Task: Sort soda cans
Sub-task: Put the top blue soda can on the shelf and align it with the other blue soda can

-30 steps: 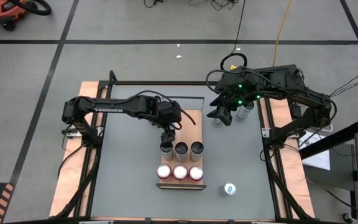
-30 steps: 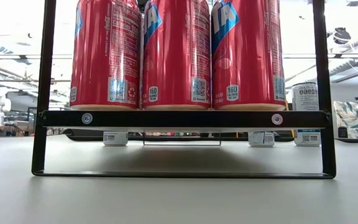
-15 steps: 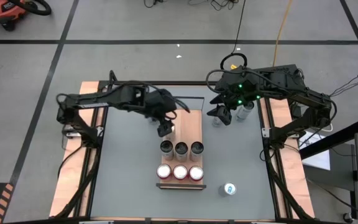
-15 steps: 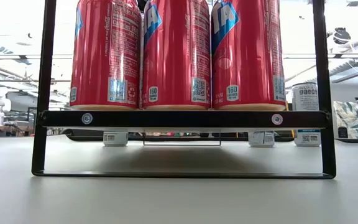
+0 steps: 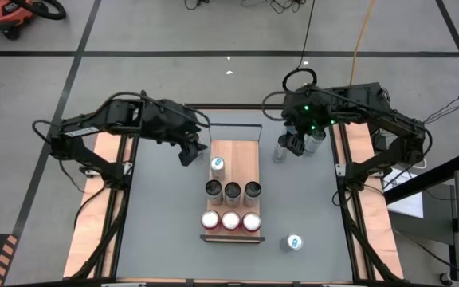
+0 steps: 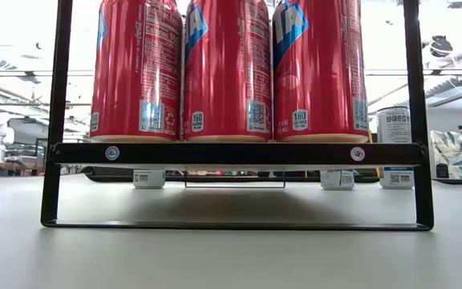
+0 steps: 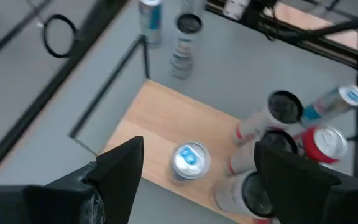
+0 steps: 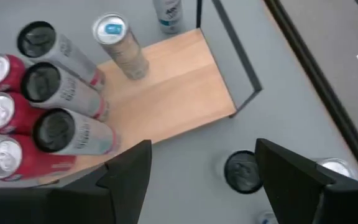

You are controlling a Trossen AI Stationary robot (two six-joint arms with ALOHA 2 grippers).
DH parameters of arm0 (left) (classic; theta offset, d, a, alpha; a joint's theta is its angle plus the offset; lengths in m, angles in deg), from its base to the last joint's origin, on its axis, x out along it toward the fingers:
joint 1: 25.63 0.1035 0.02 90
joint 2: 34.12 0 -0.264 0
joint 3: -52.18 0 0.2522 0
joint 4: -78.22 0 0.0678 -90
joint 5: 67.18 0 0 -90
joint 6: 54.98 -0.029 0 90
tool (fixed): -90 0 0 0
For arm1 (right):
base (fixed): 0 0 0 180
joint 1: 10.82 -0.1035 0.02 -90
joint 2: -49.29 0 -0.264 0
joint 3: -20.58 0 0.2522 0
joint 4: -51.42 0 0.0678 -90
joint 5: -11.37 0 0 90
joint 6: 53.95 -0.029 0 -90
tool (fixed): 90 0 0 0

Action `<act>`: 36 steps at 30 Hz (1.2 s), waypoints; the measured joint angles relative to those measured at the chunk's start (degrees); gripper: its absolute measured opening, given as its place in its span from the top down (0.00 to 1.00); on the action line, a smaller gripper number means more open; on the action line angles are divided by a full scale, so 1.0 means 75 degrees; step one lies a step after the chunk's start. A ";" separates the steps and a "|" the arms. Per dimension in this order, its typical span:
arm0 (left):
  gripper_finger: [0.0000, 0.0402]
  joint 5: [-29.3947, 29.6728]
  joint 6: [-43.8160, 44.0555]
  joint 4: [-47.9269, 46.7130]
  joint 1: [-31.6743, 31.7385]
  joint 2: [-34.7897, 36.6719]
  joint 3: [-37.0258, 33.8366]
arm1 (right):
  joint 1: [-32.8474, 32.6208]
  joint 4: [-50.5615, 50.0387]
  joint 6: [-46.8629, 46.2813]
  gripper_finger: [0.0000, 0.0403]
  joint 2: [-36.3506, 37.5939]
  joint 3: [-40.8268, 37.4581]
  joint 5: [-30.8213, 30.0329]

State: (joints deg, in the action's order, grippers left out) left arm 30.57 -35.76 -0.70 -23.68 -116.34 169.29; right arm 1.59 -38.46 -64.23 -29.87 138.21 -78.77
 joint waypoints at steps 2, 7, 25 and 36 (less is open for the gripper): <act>0.24 0.0199 0.0080 -0.0015 -0.0004 0.0049 0.0000 | 0.0228 -0.0017 0.0196 0.35 0.0000 0.0000 0.0014; 0.24 0.0546 0.0397 -0.0040 -0.0013 0.0059 0.0000 | 0.0917 -0.0139 0.0916 0.35 0.0000 0.0000 0.0056; 0.24 0.0685 0.1368 -0.0371 -0.0062 -0.0008 -0.0003 | 0.3164 0.0388 0.2401 0.35 -0.0011 -0.1079 0.1800; 0.24 0.0281 0.0140 -0.0397 0.0419 0.0062 -0.0003 | 0.3306 0.0303 -0.0488 0.35 -0.0009 -0.1275 0.1812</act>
State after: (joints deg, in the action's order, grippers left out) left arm 32.67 -34.71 -3.67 -20.54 -115.88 169.27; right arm 26.39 -36.18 -67.88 -29.93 128.65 -65.18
